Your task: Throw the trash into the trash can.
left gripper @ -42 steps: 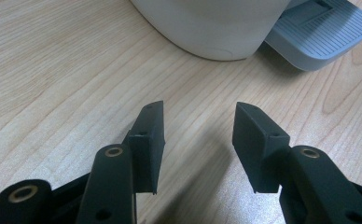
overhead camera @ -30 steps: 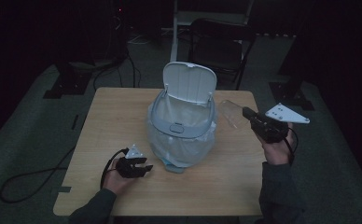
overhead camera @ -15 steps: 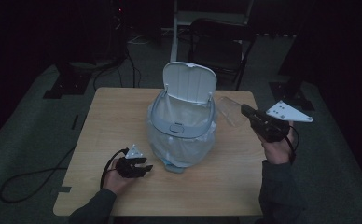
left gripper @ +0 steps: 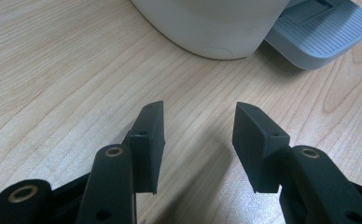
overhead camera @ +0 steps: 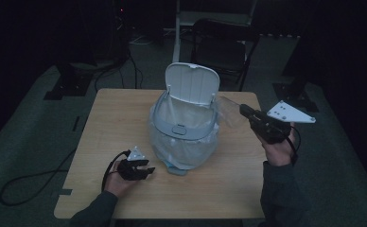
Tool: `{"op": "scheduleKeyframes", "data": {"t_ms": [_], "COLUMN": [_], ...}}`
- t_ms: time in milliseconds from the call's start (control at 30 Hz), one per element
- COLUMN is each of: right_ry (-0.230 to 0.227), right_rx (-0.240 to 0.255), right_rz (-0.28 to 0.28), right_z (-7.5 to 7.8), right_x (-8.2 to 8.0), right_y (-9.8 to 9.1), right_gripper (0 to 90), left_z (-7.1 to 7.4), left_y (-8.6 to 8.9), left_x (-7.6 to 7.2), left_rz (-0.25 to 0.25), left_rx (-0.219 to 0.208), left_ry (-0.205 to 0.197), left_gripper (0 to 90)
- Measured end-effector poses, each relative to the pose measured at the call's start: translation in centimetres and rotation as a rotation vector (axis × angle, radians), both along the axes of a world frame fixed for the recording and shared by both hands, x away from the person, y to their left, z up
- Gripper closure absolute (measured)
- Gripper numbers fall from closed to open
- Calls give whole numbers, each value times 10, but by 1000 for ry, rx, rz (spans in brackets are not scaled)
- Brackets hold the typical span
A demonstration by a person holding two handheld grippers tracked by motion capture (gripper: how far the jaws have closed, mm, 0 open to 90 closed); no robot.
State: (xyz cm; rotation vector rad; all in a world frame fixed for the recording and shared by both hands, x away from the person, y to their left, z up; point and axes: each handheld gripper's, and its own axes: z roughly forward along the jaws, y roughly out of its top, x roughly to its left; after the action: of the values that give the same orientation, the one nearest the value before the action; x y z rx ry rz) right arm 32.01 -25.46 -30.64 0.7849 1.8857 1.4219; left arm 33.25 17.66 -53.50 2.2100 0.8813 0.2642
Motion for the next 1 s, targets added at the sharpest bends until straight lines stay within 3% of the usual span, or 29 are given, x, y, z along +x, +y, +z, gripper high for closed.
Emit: {"op": "scheduleKeyframes", "data": {"t_ms": [1000], "right_ry": [20], "right_rx": [9], "right_rz": [108], "right_z": [2], "right_x": [21], "right_y": [43], "right_gripper": [861], "left_z": [1], "left_y": [1], "left_x": [0], "left_rz": [-1], "left_rx": [0], "left_ry": [-2], "left_gripper": [548]}}
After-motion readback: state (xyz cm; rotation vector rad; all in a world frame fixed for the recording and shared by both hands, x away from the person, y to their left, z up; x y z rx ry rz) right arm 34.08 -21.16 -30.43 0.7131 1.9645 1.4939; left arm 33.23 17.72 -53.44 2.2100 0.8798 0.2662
